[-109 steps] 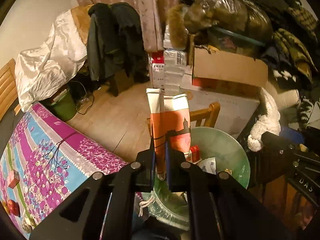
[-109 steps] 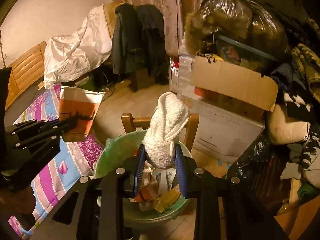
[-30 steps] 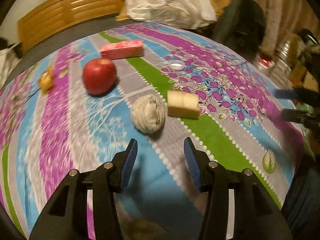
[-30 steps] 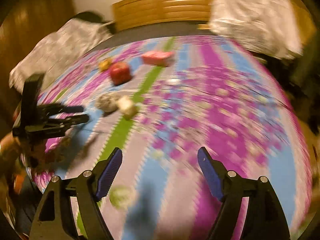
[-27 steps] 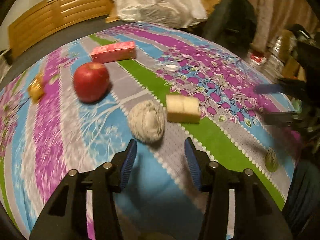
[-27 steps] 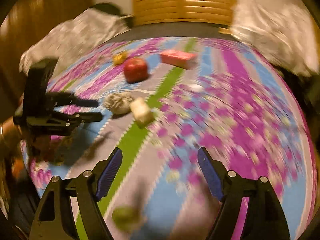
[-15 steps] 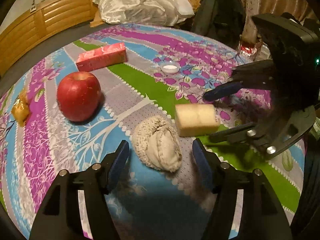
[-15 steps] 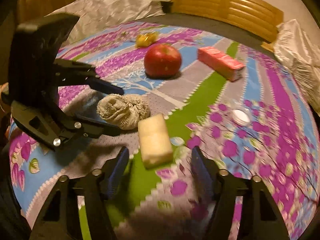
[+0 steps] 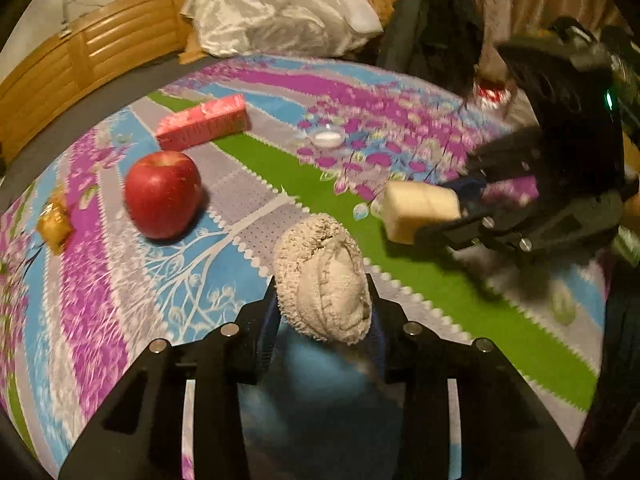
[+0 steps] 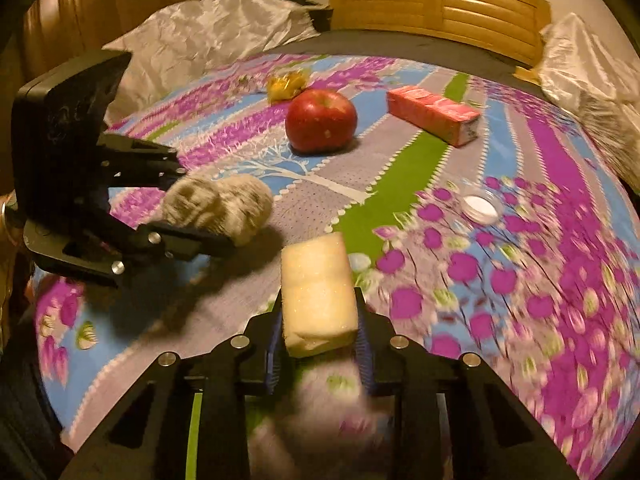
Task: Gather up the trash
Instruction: 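Grasp the beige knit sock with left gripper while right grasps the beige sponge, then carry the knit sock and beige sponge over the green bin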
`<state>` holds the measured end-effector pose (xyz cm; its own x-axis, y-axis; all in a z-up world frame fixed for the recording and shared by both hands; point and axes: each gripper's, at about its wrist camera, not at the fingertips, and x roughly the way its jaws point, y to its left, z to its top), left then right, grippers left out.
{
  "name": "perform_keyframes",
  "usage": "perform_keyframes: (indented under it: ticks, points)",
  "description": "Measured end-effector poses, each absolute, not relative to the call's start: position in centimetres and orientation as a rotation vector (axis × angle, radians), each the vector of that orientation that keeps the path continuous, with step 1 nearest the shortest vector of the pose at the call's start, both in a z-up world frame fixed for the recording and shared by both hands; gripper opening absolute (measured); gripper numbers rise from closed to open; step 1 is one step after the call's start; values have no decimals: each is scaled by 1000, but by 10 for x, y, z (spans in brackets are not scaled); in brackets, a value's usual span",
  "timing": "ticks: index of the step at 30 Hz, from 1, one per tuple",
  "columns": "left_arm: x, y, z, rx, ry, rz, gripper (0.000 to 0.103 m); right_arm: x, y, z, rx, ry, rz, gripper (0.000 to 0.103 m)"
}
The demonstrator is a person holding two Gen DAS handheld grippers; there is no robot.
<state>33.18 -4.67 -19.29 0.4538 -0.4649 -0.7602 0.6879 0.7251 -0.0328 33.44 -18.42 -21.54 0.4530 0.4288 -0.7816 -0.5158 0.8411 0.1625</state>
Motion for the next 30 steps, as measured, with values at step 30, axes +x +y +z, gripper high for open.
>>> perform_keyframes:
  ticks: [30]
  points:
    - [195, -133, -41, 132, 601, -172, 37, 138, -267, -42, 34, 665, 12, 31]
